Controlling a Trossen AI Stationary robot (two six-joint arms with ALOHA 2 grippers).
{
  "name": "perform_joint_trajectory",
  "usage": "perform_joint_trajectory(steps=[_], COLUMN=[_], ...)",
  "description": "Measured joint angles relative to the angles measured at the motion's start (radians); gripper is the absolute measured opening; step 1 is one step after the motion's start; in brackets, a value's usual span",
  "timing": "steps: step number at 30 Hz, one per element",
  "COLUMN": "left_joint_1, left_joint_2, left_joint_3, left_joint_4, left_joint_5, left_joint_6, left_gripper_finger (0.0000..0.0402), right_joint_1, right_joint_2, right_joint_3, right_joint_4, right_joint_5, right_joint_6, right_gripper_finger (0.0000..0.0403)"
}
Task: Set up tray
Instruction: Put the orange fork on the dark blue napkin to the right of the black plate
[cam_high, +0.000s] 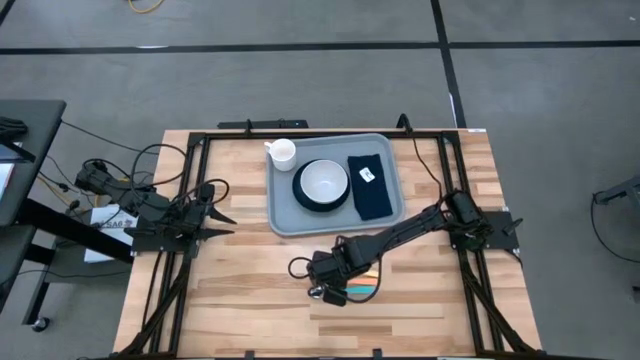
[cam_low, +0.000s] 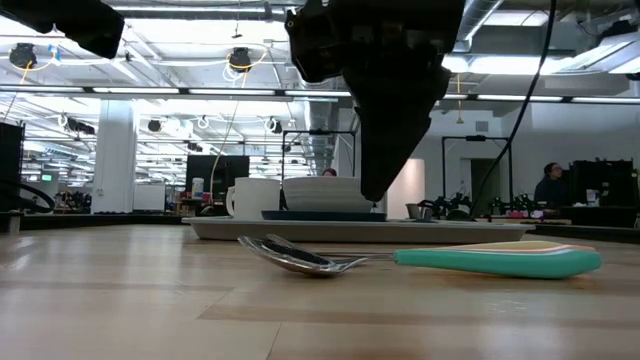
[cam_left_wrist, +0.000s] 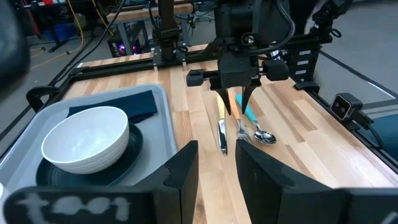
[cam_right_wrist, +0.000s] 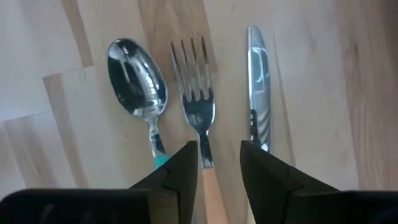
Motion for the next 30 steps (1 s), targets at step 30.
perform_joint_trajectory(steps=[30], left_joint_1=[0.000], left_joint_2=[0.000], left_joint_3=[0.000], left_joint_4=[0.000], left_joint_5=[-0.003], left_joint_6=[0.000], left_gripper_finger=[0.0096], right_joint_1=[0.008], right_joint_2=[0.067], right_joint_3=[-0.001], right_joint_4=[-0.003], right_joint_5=[-0.020], right_joint_6=[-0.019], right_gripper_finger=[0.0111])
